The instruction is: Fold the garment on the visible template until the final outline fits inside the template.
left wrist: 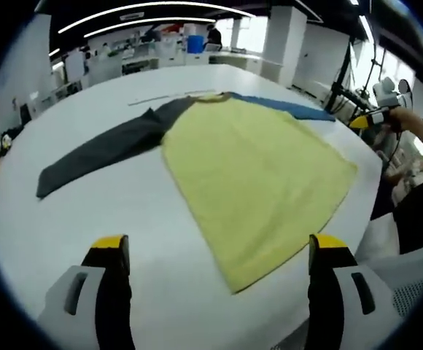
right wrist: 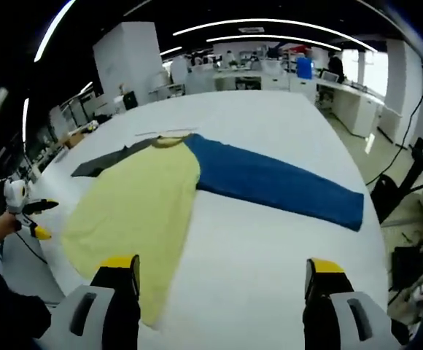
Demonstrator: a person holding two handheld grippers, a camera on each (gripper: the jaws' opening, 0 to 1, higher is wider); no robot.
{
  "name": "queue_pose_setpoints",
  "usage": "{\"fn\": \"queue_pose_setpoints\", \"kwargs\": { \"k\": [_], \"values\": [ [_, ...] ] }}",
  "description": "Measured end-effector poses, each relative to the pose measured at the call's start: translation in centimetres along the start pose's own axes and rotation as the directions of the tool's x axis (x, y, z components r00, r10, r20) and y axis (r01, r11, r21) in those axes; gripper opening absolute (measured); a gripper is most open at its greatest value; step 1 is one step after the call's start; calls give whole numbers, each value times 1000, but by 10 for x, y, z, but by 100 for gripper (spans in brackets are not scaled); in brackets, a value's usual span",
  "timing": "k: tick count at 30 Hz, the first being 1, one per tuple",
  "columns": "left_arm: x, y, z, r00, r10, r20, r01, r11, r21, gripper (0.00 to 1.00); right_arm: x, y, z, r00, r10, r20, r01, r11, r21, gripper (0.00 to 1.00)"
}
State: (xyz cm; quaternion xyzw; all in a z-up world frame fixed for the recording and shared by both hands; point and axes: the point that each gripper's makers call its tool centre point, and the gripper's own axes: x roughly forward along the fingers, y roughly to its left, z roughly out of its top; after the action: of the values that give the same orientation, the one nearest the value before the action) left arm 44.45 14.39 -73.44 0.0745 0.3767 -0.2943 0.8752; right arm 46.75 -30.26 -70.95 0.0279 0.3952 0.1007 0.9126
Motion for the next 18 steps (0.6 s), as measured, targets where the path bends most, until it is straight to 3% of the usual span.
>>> {"fn": "queue_pose_setpoints", "kwargs": {
  "k": [3, 6, 11, 18],
  "values": [
    [0, -2, 4, 1000, -10, 19, 10, 1000, 0, 99, 2, -17, 3, 1000, -15, 5, 14, 999, 28, 94],
    [0, -3, 6, 999, -21, 26, 21, 1000, 1, 99, 5, -30, 5, 1000, -12, 13, 10, 993, 115, 93],
    [0, -4, 10, 999, -29, 36, 29, 1000, 9, 99, 8, -66, 10, 994, -112, 14, 110, 989, 98, 87],
    [0, -6, 9, 998, -48, 31, 49, 999, -14, 99, 20, -96, 23, 991, -126, 51, 116, 979, 167, 84]
  ]
}}
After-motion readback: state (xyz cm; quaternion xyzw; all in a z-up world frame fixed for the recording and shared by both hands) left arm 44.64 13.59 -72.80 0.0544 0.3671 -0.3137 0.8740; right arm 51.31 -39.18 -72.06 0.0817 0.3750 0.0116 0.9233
